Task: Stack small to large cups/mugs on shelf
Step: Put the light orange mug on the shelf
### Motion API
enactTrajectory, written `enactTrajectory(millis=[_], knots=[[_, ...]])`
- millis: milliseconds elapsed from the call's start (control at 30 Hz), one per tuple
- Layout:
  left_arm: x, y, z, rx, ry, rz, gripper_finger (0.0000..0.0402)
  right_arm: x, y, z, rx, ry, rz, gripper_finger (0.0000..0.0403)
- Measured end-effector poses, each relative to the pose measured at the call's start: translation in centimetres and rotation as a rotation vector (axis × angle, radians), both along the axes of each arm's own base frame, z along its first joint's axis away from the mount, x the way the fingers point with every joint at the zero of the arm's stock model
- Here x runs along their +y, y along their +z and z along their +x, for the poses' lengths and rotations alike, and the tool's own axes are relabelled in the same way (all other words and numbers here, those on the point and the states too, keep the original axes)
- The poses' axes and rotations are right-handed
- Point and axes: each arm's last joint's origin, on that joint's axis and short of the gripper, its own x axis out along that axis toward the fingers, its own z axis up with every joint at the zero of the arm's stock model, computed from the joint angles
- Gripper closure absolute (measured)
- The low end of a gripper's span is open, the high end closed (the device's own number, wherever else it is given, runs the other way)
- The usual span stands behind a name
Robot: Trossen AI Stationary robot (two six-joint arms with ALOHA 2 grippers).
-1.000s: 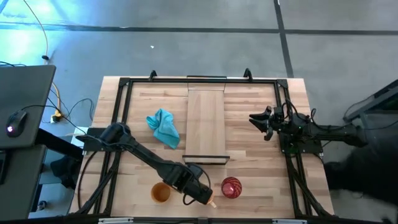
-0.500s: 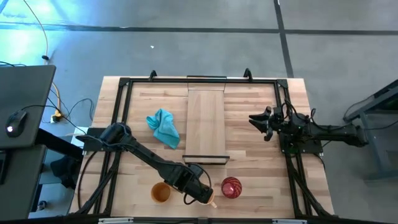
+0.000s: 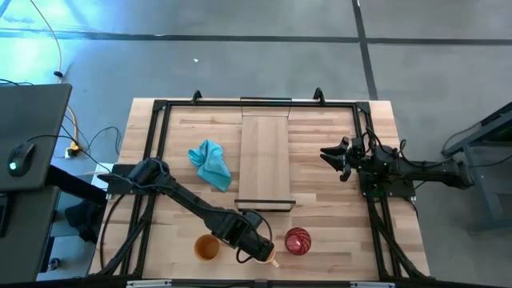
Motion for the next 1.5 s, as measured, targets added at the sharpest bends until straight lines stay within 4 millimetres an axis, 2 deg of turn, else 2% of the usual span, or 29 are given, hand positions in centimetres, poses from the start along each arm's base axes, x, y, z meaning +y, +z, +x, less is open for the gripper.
enactTrajectory(millis=[333,633,833,967,1167,1500], knots=[[0.0,0.0,0.1,-0.013,-0.018,0.026,0.028,0.0,0.0,0.0,-0.003,0.006,0.015,0.0272],[-0.3,-1.5,0.6,0.006,-0.041,0.009,0.028,0.1,0.0,0.0,-0.002,0.024,0.014,0.0272],[-0.3,-1.6,0.8,0.001,-0.038,0.009,0.0281,0.1,0.0,0.0,-0.003,0.024,0.014,0.0272],[-0.4,-1.6,0.8,-0.003,-0.036,0.008,0.0307,0.1,0.0,0.0,-0.003,0.024,0.014,0.0272],[-0.4,-1.6,0.8,-0.008,-0.035,0.009,0.0392,0.1,0.0,0.0,-0.003,0.026,0.014,0.0272],[-0.5,-1.5,1.0,-0.018,-0.043,-0.023,0.0397,0.1,-0.1,0.0,0.004,0.026,0.01,0.0272]])
